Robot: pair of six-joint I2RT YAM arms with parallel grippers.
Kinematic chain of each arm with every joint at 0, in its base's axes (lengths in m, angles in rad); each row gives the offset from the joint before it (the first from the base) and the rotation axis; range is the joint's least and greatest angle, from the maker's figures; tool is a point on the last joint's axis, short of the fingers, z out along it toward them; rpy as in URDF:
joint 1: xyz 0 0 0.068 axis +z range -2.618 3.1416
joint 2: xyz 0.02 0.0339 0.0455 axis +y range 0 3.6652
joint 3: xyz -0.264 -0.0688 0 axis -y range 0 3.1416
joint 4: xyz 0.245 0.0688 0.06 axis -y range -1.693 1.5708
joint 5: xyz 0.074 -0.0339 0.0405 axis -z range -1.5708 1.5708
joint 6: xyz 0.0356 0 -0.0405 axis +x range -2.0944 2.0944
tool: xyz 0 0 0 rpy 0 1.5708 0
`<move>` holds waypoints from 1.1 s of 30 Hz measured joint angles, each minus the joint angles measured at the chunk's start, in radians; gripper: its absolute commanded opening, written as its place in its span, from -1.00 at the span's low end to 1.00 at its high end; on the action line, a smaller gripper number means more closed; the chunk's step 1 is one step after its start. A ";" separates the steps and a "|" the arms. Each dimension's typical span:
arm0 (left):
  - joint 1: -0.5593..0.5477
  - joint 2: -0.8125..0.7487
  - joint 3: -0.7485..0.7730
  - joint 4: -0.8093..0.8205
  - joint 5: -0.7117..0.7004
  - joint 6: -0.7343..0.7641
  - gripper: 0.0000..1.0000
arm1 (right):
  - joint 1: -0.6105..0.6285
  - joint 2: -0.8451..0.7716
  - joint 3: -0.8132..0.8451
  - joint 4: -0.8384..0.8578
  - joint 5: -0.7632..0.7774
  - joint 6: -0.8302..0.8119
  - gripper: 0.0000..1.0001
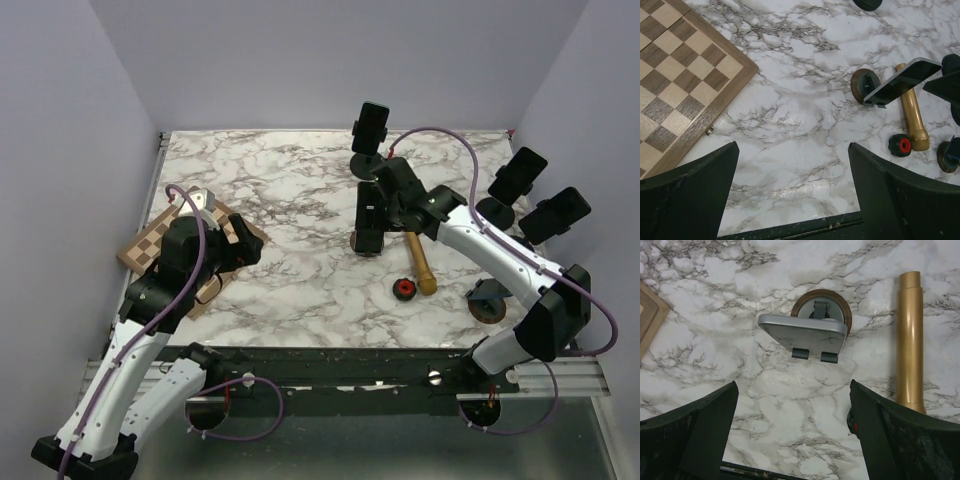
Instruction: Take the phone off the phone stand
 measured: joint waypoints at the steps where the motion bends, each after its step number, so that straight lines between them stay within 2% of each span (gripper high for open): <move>1: 0.000 0.003 0.000 -0.008 -0.013 -0.005 0.97 | 0.011 0.002 -0.010 0.001 0.005 0.007 1.00; 6: 0.000 -0.064 -0.055 0.000 -0.069 -0.006 0.98 | 0.053 0.004 -0.028 0.016 0.058 0.034 1.00; 9: 0.000 -0.100 -0.068 -0.002 -0.055 0.028 0.97 | 0.063 0.006 -0.029 0.020 0.077 0.045 1.00; 14: 0.000 -0.014 -0.028 -0.010 0.011 0.047 0.98 | 0.063 -0.011 -0.064 0.025 0.133 0.067 1.00; 18: -0.003 0.018 -0.064 0.035 0.085 0.021 0.98 | 0.063 -0.093 -0.096 0.014 0.217 0.093 1.00; 21: -0.038 0.031 -0.101 0.090 0.108 -0.020 0.97 | 0.063 -0.220 -0.116 0.010 0.279 0.103 1.00; 24: -0.139 0.101 -0.102 0.170 0.096 -0.061 0.98 | 0.063 -0.376 -0.140 0.014 0.324 0.103 1.00; 27: -0.262 0.234 -0.073 0.250 0.031 -0.098 0.97 | 0.063 -0.520 -0.164 0.025 0.349 0.100 1.00; 33: -0.459 0.537 0.040 0.356 -0.148 -0.137 0.97 | 0.063 -0.671 -0.186 0.024 0.362 0.083 1.00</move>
